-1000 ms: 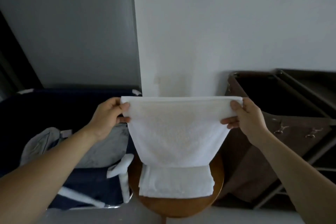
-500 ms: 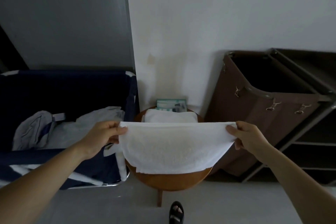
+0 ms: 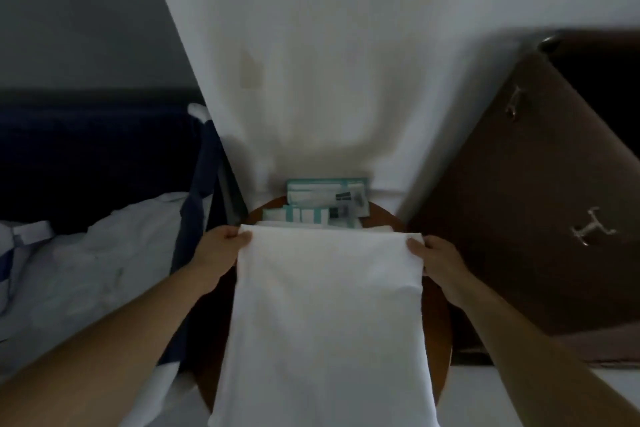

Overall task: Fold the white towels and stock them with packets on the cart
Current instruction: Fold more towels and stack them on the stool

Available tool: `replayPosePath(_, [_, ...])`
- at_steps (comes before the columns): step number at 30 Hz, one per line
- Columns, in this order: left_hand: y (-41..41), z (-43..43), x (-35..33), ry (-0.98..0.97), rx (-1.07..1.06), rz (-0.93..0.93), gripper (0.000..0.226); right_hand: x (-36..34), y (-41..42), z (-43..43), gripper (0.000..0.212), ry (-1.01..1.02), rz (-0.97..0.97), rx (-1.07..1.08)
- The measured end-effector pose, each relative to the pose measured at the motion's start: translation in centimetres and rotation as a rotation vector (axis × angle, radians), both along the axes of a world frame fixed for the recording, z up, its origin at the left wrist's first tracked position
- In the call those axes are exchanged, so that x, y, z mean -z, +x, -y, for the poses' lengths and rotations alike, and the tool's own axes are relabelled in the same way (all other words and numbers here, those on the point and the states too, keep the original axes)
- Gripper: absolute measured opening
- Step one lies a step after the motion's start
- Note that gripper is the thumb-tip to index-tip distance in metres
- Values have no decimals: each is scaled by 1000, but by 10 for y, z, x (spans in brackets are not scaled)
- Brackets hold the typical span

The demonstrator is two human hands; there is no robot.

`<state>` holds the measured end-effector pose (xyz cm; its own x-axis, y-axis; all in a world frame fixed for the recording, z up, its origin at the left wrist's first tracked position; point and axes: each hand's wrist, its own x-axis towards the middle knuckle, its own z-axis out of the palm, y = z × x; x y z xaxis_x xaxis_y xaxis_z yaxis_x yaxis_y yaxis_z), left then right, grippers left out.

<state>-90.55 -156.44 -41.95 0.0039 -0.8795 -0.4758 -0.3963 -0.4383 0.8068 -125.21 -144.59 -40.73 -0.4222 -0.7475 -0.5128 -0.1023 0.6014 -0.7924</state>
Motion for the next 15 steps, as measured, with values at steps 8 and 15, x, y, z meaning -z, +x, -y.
replayPosePath(8, [-24, 20, 85, 112, -123, 105, 12, 100, -3, 21, 26, 222, -78, 59])
replayPosePath(15, [-34, 17, 58, -220, -93, 106, 14, 78, -3, 35, 20, 66, -77, 190])
